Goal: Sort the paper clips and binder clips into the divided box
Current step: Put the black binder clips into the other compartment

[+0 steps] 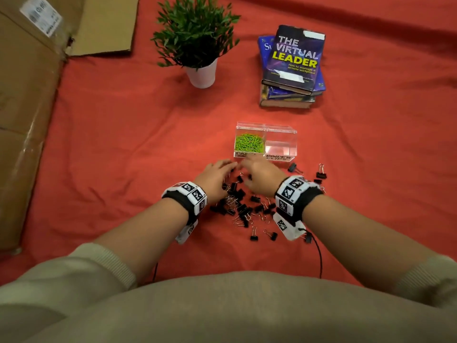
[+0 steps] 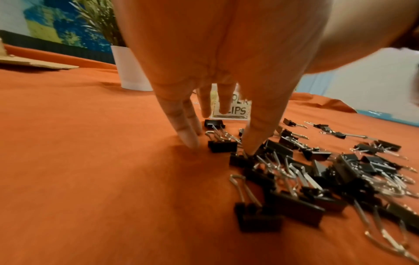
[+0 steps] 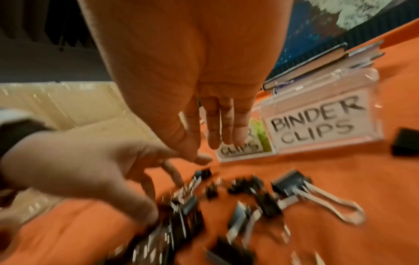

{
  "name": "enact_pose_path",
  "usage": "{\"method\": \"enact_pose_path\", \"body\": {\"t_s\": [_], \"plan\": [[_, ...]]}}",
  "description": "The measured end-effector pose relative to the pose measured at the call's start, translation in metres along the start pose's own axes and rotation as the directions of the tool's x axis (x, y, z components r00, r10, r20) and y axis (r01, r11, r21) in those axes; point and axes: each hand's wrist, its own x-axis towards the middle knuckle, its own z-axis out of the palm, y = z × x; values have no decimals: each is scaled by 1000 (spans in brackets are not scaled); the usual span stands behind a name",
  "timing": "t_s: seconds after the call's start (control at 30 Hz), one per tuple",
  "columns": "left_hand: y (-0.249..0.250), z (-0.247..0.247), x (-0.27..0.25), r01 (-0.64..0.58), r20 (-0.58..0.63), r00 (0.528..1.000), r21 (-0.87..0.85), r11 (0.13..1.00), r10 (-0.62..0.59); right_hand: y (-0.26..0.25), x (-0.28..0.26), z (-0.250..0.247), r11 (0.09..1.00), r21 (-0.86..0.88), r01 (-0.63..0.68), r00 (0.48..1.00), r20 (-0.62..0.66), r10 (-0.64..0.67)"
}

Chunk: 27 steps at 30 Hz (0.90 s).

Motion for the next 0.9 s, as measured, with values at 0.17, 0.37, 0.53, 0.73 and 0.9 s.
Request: {"method": "enact_pose_path", "body": {"t_s": [0.17,0.37,0.53,0.73,0.9], "plan": [[4,-3,2,-15,-3,1000,-13,1000,15,10,-20,24,974,-211,-88,967,215,134],[5,-2,1,32,19,999,46,998,-33,18,-30,37,985,-141,-99,986,116,115],[4,2,-3,61,-17,998,-14,998,-61,25,-33,41,992,-26,-124,986,111,126],[4,6,-8,85,-106,990,-101,991,-96,30,-29,41,992,0,-128,991,37,128],[10,8,-12,59,-109,992,-16,998,-60,40,-29,25,932,254,-258,964,5,266]]}}
